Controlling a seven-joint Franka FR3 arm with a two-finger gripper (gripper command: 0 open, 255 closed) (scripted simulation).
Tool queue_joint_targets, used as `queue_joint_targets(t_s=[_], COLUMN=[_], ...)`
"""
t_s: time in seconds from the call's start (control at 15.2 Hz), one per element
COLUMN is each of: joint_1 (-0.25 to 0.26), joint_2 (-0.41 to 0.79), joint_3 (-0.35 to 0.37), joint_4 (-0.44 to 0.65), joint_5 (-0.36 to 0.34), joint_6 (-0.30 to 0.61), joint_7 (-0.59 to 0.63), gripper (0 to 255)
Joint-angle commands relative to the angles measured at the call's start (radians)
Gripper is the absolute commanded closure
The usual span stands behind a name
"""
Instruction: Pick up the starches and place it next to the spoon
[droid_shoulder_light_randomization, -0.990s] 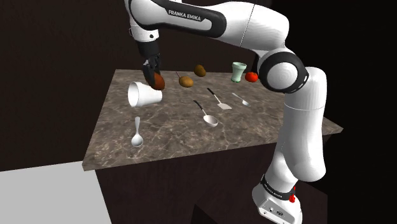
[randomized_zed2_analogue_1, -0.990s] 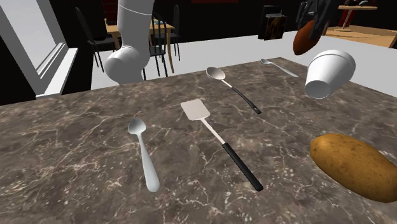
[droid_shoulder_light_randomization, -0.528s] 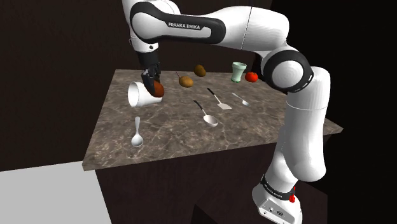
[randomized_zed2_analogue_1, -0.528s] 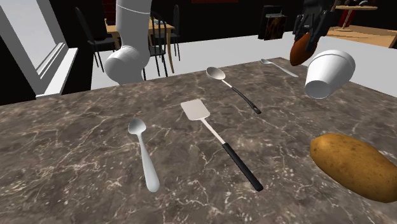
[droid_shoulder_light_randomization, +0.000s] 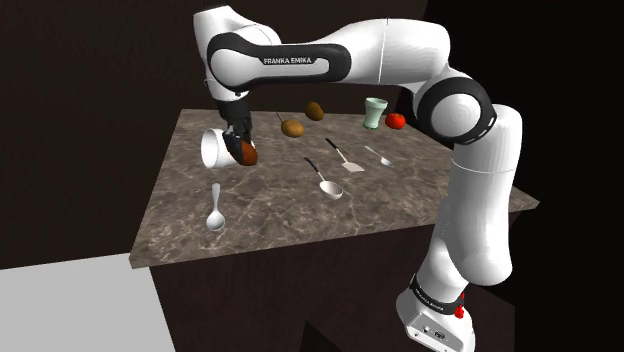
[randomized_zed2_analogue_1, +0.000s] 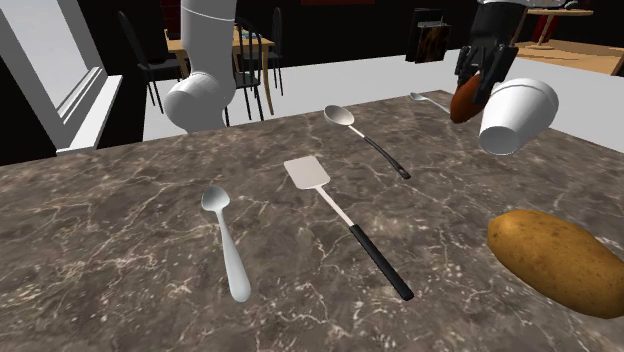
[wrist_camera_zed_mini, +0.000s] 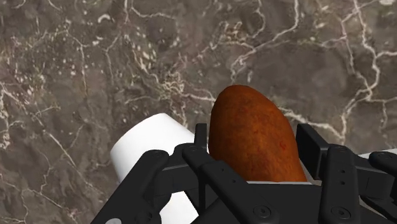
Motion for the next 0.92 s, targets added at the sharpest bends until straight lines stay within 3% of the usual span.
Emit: queue_joint_targets(t_s=[0.0, 0.33, 0.86], joint_1=[0.0, -0.001, -0.002], joint_2=[-0.004, -0.005, -0.005], joint_3=[0.0, 0.0, 0.001], joint_4=[-0.032, -0.107, -0.107], joint_5=[0.0, -0.002, -0.002], joint_6=[0.029, 0.102, 0.102], joint_7=[0.005, 0.016, 0.016], gripper=[255, 255, 255])
